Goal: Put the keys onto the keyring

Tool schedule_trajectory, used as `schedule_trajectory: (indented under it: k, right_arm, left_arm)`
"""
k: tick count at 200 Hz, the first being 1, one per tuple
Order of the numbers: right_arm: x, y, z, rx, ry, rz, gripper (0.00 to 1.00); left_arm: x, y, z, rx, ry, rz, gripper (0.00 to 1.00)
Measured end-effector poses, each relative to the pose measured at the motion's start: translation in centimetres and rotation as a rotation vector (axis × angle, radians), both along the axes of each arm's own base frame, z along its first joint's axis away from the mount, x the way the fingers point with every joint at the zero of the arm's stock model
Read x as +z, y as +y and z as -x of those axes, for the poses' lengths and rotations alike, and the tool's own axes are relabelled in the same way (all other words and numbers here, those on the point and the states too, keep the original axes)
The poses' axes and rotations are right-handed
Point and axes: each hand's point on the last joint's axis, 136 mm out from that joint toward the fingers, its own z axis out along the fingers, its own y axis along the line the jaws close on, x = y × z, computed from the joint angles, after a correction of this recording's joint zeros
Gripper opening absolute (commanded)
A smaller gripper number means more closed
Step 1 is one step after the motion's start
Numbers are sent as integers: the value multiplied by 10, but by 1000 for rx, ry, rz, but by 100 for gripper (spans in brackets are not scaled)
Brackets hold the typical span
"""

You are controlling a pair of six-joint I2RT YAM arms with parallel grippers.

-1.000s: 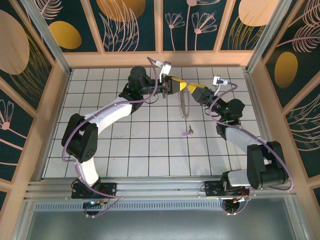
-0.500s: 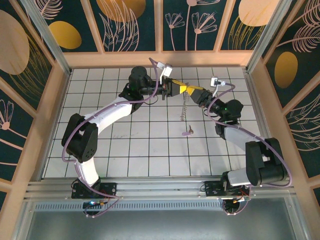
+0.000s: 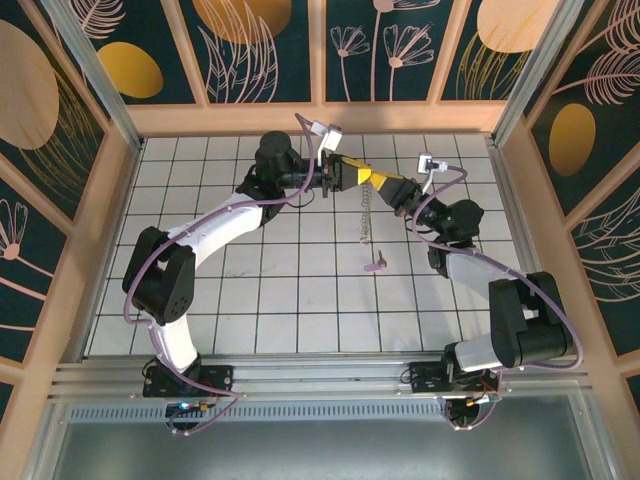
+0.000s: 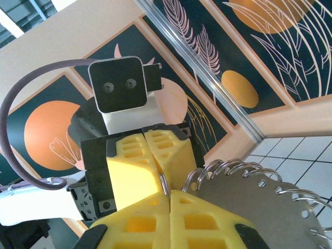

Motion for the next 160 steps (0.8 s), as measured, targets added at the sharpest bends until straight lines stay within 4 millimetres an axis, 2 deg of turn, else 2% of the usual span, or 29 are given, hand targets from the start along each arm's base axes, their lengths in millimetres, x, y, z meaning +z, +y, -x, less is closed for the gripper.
schedule_trajectory:
  k: [12, 30, 60, 84, 102, 130, 160]
  right_arm:
    - [0, 0, -2, -8, 4, -5, 0]
    - [2, -3, -5, -31, 9, -19, 0]
    - [8, -9, -11, -71, 12, -63, 0]
    - [11, -10, -15, -88, 22, -103, 0]
    - [10, -6, -16, -90, 38, -125, 0]
    - [9, 0, -17, -92, 49, -147, 0]
    - [7, 2, -21, -104, 68, -168, 0]
  left_arm:
    - [2, 2, -5, 48, 2, 18, 50]
    - [1, 12, -12, 151, 29, 45, 53]
    - [3, 32, -24, 313, 82, 119, 50]
    - [4, 39, -31, 367, 121, 172, 46]
    - [7, 40, -34, 370, 132, 208, 43]
    - [0, 36, -38, 358, 164, 233, 38]
    - [-5, 32, -38, 345, 193, 244, 38]
